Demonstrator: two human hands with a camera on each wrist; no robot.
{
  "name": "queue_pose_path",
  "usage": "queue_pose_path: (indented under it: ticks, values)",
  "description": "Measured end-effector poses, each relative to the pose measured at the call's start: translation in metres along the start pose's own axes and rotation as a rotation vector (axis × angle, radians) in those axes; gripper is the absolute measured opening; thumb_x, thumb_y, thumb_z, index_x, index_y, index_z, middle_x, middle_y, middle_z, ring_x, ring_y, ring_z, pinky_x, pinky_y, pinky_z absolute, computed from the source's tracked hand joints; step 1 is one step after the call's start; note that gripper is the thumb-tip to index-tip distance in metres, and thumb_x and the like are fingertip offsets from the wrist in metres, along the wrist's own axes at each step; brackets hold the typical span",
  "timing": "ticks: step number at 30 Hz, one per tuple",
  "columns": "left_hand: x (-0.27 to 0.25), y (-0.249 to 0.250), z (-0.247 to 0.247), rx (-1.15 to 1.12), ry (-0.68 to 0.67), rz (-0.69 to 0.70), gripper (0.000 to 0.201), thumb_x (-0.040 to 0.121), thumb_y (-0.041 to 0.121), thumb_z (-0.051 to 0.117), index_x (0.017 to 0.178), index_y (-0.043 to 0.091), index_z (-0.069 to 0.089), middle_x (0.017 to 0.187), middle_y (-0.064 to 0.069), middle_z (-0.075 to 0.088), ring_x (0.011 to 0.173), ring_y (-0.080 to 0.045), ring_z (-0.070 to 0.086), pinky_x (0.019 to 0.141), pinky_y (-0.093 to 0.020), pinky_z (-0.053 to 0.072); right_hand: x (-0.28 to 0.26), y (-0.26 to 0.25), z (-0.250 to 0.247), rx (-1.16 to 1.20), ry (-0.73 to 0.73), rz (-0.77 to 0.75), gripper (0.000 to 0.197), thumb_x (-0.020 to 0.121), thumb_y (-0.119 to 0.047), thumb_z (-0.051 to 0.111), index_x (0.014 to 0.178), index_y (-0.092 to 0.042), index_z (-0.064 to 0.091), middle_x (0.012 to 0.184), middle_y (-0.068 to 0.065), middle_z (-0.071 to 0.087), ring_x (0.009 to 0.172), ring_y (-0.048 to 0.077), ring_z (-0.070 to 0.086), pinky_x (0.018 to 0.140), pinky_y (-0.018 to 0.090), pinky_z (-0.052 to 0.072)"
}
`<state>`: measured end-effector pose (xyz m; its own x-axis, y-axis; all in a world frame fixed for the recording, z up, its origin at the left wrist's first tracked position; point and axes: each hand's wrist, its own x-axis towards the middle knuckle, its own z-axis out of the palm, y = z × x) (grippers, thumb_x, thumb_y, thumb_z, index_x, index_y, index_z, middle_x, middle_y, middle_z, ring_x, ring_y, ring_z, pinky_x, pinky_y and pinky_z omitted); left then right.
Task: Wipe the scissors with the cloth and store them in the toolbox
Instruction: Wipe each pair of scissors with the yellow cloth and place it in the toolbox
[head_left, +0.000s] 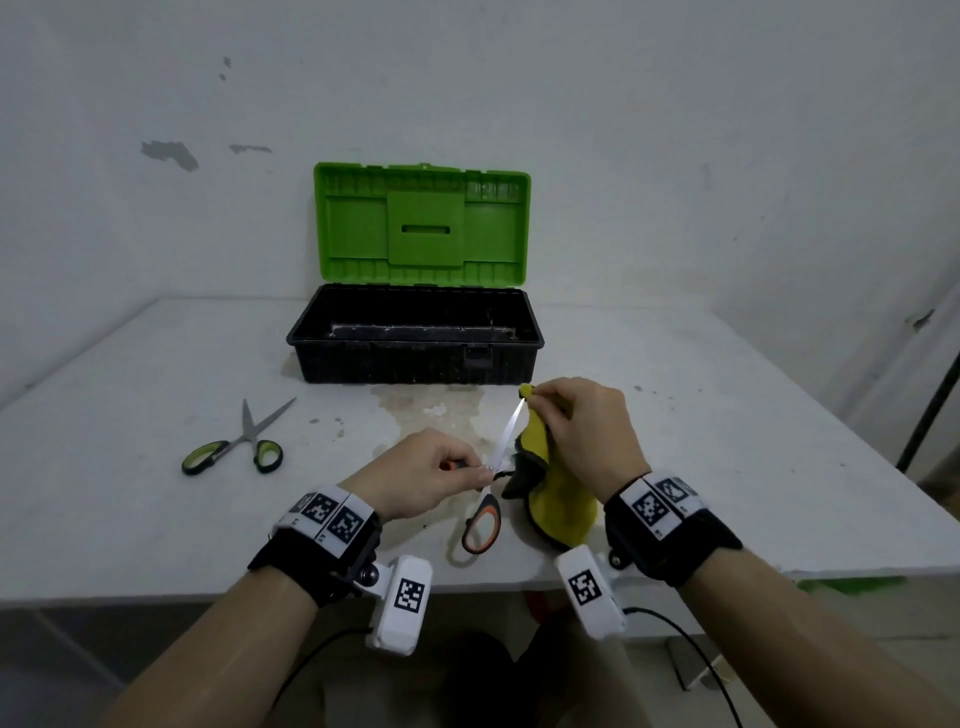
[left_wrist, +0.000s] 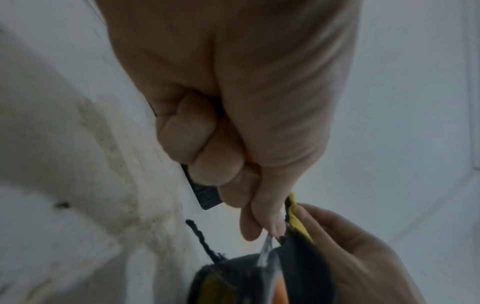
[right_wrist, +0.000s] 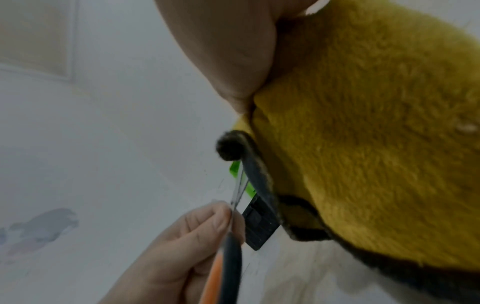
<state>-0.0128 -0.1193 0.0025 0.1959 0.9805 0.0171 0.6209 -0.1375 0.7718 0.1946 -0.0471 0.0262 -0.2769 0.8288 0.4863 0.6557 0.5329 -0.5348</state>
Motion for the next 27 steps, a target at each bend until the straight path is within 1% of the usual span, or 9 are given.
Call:
queue_pose_path:
  ticks: [3,6,11,14,16,19,21,24,27]
  values:
    - [-0.001,0.0,-0.002,-0.169,-0.013,-0.069,0.024,0.093,0.03,0.068,0.084,0.009,0.074,0.061,-0.003,0.05,0.048,-0.01,0.04,0.048,-0.023,0.035,-0.011,-0.006,-0.002,-0.005,-0.039,-0.082,0.013,0.092,-0.03,0.064,0.097,-0.023,0.074,0.091,-0.005,0.07,0.083,0.014,0.063,0.077,0.033,0.053]
    - [-0.001,-0.001,-0.003,-0.211,-0.04,-0.072,0.025,0.093,0.027,0.068,0.086,0.003,0.072,0.062,-0.007,0.046,0.046,-0.01,0.036,0.045,-0.021,0.031,-0.02,-0.008,0.0,-0.031,-0.053,-0.076,0.014,0.094,-0.031,0.061,0.097,-0.024,0.072,0.092,-0.005,0.069,0.085,0.015,0.062,0.076,0.032,0.052]
    - [0.001,0.001,-0.001,-0.17,-0.042,-0.046,0.021,0.091,0.034,0.07,0.084,0.015,0.076,0.067,-0.008,0.052,0.051,-0.011,0.04,0.049,-0.024,0.033,-0.018,-0.011,0.001,-0.028,-0.098,-0.069,0.016,0.094,-0.033,0.06,0.097,-0.025,0.073,0.089,-0.005,0.066,0.083,0.016,0.061,0.075,0.038,0.052]
    - [0.002,-0.002,0.001,-0.076,-0.021,-0.037,0.02,0.088,0.041,0.07,0.08,0.024,0.077,0.066,-0.003,0.058,0.056,-0.007,0.048,0.057,-0.025,0.04,-0.026,-0.017,0.003,-0.099,-0.194,-0.194,0.018,0.095,-0.031,0.059,0.097,-0.023,0.074,0.087,-0.005,0.064,0.078,0.017,0.06,0.071,0.039,0.051]
    - [0.003,-0.005,0.003,-0.051,-0.012,-0.034,0.021,0.088,0.044,0.07,0.079,0.027,0.077,0.069,-0.007,0.061,0.062,-0.011,0.05,0.063,-0.03,0.042,-0.03,-0.02,0.001,-0.126,-0.238,-0.24,0.019,0.094,-0.032,0.058,0.097,-0.024,0.075,0.088,-0.006,0.064,0.077,0.017,0.061,0.071,0.037,0.051]
    - [0.004,-0.007,0.004,-0.073,-0.003,-0.032,0.024,0.087,0.049,0.069,0.078,0.028,0.076,0.069,-0.012,0.057,0.063,-0.017,0.049,0.063,-0.035,0.041,-0.031,-0.023,-0.002,-0.151,-0.283,-0.273,0.019,0.094,-0.033,0.058,0.099,-0.025,0.074,0.089,-0.006,0.064,0.078,0.016,0.061,0.069,0.033,0.05]
    - [0.004,-0.008,0.003,-0.023,-0.007,-0.013,0.022,0.087,0.049,0.069,0.08,0.03,0.077,0.075,-0.012,0.066,0.068,-0.021,0.056,0.067,-0.038,0.046,-0.032,-0.025,-0.003,-0.21,-0.319,-0.291,0.021,0.095,-0.034,0.056,0.102,-0.026,0.074,0.092,-0.005,0.064,0.081,0.018,0.062,0.07,0.032,0.05]
    - [0.005,-0.004,0.004,0.057,-0.016,0.015,0.02,0.088,0.046,0.068,0.082,0.03,0.077,0.081,-0.003,0.072,0.08,-0.024,0.064,0.076,-0.042,0.052,-0.026,-0.029,-0.002,-0.245,-0.286,-0.216,0.024,0.098,-0.035,0.052,0.104,-0.024,0.073,0.096,-0.003,0.063,0.085,0.02,0.062,0.072,0.035,0.051]
    - [0.005,-0.001,0.006,0.048,0.016,0.003,0.018,0.089,0.042,0.068,0.079,0.029,0.076,0.08,-0.002,0.072,0.081,-0.023,0.064,0.078,-0.04,0.052,-0.02,-0.031,-0.004,-0.251,-0.182,-0.128,0.026,0.1,-0.034,0.048,0.103,-0.022,0.07,0.095,-0.002,0.06,0.086,0.02,0.06,0.071,0.037,0.052]
